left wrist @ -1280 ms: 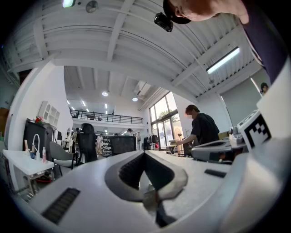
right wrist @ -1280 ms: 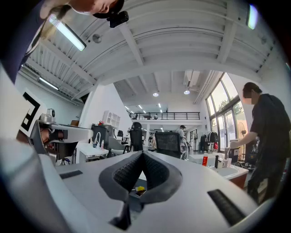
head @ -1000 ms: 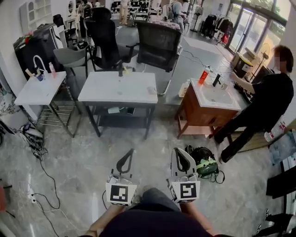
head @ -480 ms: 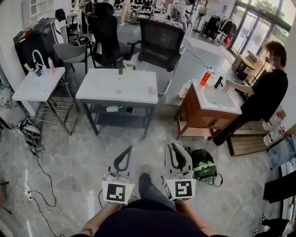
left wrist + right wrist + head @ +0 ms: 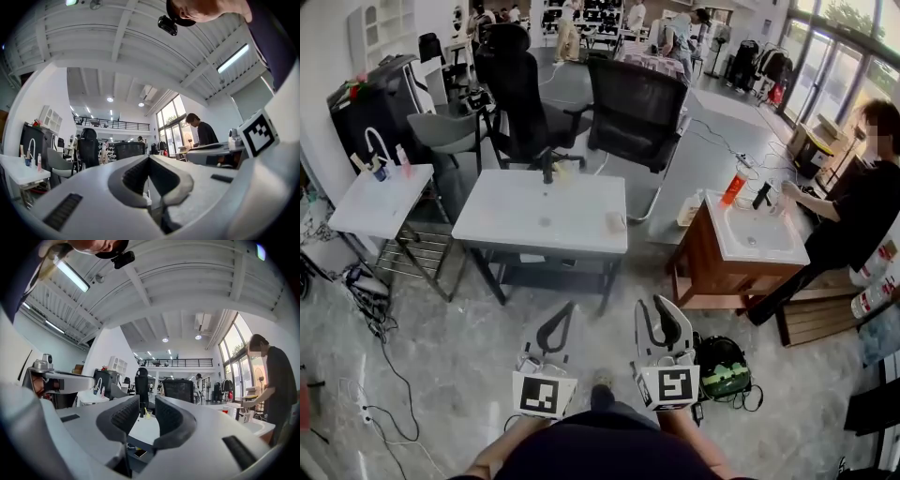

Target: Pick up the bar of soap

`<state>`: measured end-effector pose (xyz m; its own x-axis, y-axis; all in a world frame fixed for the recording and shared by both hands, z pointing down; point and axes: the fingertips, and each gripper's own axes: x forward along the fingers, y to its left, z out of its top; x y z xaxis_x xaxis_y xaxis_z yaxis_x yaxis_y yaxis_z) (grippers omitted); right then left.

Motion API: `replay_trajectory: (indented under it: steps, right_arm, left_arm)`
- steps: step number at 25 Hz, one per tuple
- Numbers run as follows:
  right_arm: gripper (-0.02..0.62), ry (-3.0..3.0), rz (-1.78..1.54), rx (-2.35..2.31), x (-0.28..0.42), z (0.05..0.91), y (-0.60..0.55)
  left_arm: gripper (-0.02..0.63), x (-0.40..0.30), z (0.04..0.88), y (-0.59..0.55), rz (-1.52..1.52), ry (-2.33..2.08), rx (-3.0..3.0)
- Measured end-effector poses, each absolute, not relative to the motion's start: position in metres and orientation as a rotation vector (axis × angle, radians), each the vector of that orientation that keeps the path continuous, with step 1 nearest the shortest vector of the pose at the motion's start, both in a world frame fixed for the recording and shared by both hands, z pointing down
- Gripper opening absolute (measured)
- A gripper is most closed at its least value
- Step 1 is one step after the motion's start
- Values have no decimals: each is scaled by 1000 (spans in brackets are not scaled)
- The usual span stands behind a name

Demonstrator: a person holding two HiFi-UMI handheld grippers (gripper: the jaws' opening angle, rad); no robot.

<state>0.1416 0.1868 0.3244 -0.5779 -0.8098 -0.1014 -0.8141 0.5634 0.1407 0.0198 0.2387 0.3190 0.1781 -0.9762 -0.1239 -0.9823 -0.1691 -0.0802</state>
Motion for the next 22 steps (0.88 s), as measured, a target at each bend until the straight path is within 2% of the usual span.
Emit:
replay_trajectory:
  steps: [12, 22]
  right_arm:
    - [115, 2789, 235, -1365, 132, 313, 23]
    - [115, 2816, 199, -1326, 134, 323, -33]
  left_arm:
    - [0, 4, 314, 92, 42, 2019, -2241]
    - [0, 5, 318, 36, 29, 2056, -2215]
